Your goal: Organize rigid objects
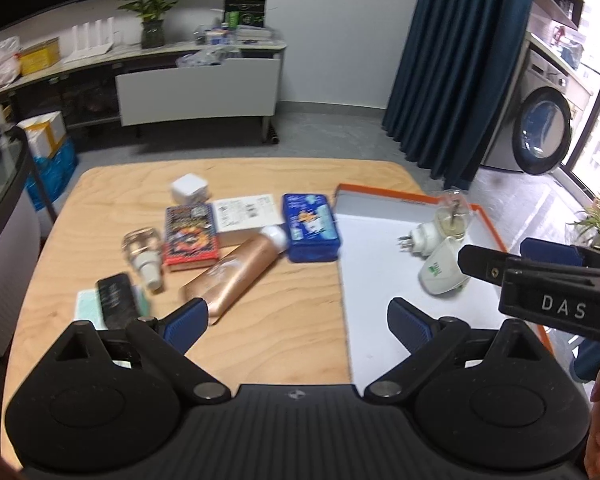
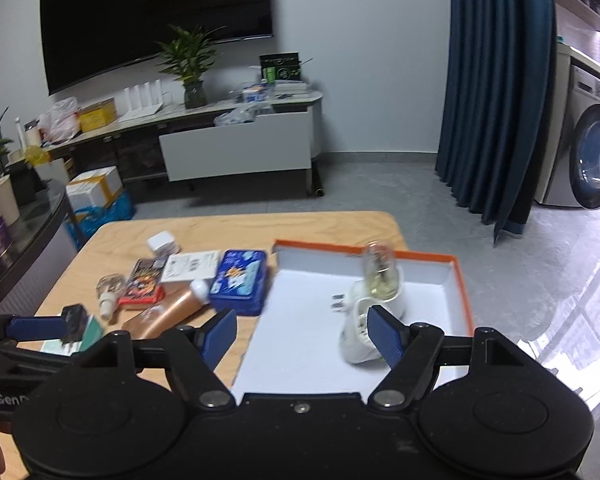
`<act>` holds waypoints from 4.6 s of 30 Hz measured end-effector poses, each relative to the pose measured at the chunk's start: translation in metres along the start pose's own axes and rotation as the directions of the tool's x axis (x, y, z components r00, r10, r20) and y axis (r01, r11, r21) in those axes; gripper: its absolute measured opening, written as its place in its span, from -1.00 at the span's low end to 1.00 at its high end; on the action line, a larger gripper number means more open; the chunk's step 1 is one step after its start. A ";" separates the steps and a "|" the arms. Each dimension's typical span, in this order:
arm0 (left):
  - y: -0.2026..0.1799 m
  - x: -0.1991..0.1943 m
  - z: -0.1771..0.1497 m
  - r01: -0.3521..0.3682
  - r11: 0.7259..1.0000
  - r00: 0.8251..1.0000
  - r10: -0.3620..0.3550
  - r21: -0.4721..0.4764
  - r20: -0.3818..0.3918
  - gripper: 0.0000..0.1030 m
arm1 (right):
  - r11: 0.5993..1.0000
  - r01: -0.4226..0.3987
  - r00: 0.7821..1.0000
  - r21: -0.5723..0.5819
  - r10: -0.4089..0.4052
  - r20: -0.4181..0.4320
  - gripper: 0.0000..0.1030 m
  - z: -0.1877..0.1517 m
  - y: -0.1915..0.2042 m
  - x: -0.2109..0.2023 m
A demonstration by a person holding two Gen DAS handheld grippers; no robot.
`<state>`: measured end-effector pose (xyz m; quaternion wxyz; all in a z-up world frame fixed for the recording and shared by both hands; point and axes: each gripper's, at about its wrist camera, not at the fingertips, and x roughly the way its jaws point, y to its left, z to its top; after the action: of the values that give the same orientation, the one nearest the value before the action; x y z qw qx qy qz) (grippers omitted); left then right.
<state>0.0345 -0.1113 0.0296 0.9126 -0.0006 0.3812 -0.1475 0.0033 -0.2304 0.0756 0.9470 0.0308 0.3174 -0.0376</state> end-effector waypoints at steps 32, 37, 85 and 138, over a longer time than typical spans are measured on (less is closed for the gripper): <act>0.105 -0.017 -0.042 -0.171 0.971 0.985 0.167 -0.167 -0.041 0.92 | 0.978 -0.194 0.975 -0.074 0.184 -0.121 0.68 -0.029 0.106 0.045; 0.121 -0.016 -0.046 -0.197 0.962 0.980 0.190 -0.188 -0.056 0.92 | 0.971 -0.224 0.967 -0.085 0.210 -0.145 0.68 -0.027 0.124 0.059; 0.135 0.072 -0.022 -0.231 0.962 0.966 0.209 -0.143 -0.152 0.40 | 0.974 -0.212 0.974 -0.075 0.205 -0.099 -0.15 -0.006 0.110 0.077; -0.052 -0.028 -0.029 0.049 0.996 0.999 -0.050 0.078 0.018 0.39 | 0.978 0.022 1.000 0.208 -0.024 0.011 -0.15 -0.066 -0.038 -0.052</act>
<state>-0.0185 -0.1504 0.0346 0.9119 0.0237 0.3658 -0.1846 -0.0806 -0.2604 0.0532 0.9403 0.1259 0.3056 -0.0818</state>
